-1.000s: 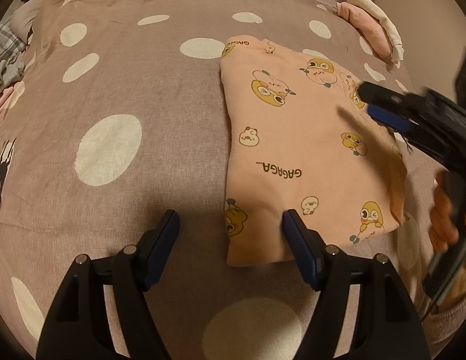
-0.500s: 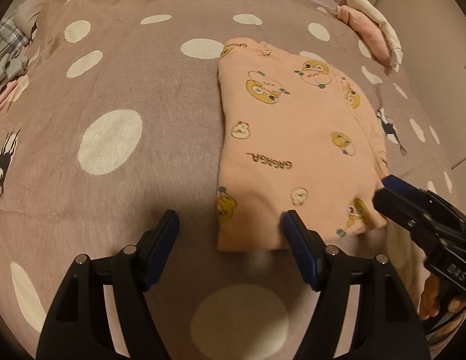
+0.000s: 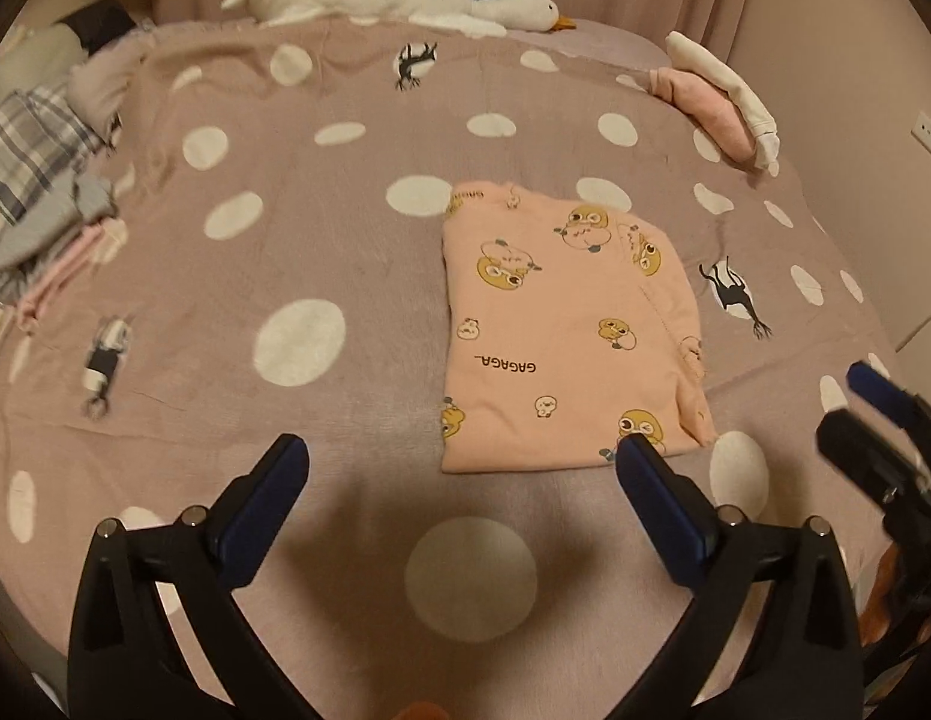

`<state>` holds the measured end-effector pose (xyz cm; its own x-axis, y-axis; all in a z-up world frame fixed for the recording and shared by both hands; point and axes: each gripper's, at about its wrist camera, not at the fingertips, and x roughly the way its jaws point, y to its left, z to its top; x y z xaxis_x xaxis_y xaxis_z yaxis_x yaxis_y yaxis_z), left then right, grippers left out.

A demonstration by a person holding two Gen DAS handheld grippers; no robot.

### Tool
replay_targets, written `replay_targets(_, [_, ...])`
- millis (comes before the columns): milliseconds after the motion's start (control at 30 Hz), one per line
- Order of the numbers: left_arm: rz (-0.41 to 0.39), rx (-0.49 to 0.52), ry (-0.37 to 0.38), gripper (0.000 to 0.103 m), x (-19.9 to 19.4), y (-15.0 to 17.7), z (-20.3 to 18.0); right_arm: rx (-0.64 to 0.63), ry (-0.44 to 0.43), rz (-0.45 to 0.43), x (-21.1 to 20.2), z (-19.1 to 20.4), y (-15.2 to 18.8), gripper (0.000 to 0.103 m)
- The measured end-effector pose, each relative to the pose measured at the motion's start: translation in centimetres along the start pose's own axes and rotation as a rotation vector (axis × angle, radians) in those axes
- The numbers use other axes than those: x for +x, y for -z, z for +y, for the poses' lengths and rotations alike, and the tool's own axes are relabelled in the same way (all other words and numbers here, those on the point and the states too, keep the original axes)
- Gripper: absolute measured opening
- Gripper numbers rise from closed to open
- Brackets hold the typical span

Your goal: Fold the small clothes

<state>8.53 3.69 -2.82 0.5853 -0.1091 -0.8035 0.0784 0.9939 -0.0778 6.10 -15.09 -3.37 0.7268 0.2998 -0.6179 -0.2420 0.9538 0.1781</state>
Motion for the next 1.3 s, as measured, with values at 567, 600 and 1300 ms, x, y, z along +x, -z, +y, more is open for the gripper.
replay_targets(567, [0.014, -0.024, -0.033, 0.103, -1.5, 1.4, 0.2, 0.011, 0.065, 0.044, 0.3, 0.9, 1.4, 0.102])
replay_targets(600, [0.014, -0.021, -0.038, 0.103, -1.5, 1.3, 0.1, 0.007, 0.062, 0.044, 0.3, 1.0, 1.4, 0.102])
replay_targets(1300, [-0.008, 0.019, -0.056, 0.103, -1.6, 1.0, -1.1, 0.0, 0.072, 0.042, 0.0, 1.3, 1.5, 0.102])
